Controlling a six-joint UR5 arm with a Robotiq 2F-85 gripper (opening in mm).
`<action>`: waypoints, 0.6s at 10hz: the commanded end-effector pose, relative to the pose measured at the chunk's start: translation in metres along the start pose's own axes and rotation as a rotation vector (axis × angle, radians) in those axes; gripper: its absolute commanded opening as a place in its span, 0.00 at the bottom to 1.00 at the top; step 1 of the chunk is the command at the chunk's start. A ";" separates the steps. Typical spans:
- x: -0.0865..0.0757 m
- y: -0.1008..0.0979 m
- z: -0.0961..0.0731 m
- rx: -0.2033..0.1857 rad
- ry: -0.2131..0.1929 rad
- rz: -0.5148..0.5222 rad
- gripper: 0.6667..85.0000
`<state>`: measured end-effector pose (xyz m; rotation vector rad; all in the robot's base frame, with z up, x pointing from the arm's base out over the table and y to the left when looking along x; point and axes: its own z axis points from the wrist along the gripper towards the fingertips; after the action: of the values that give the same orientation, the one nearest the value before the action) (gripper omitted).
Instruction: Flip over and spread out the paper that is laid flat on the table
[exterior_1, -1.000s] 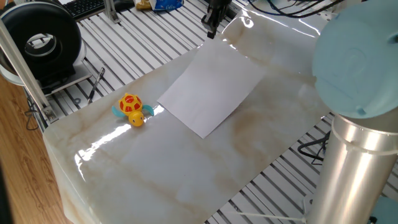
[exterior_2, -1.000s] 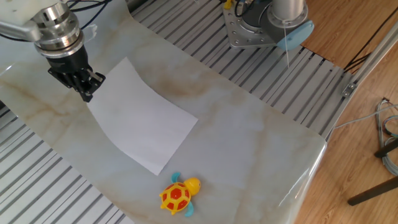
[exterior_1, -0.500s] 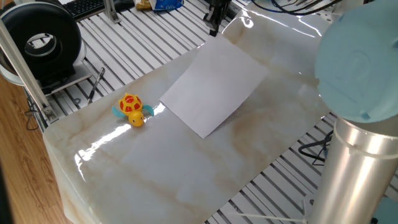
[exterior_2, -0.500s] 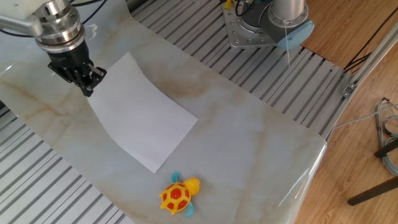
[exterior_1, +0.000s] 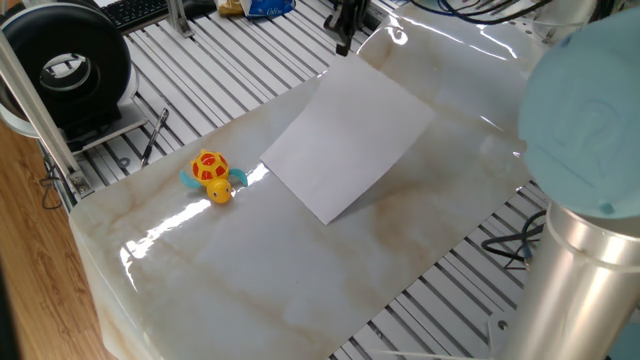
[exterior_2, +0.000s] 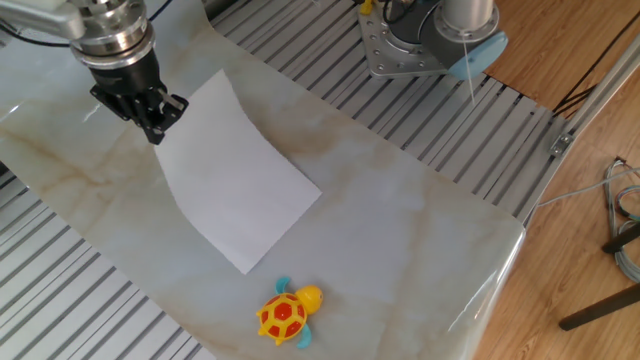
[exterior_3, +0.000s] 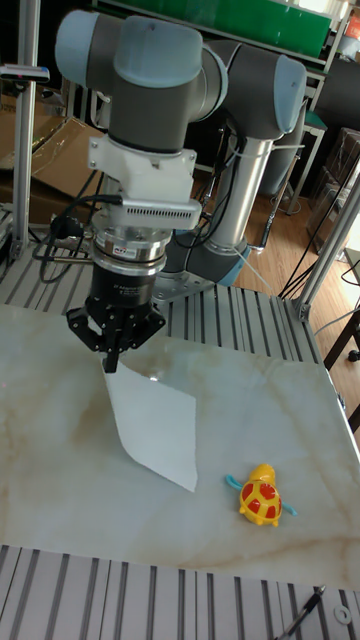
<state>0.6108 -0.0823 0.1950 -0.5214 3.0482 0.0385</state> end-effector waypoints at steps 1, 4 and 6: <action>-0.002 0.003 0.000 -0.007 -0.025 -0.029 0.01; 0.000 0.044 -0.039 -0.030 0.002 0.030 0.01; -0.010 0.078 -0.062 -0.023 0.016 0.074 0.01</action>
<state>0.5994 -0.0480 0.2272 -0.4834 3.0643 0.0566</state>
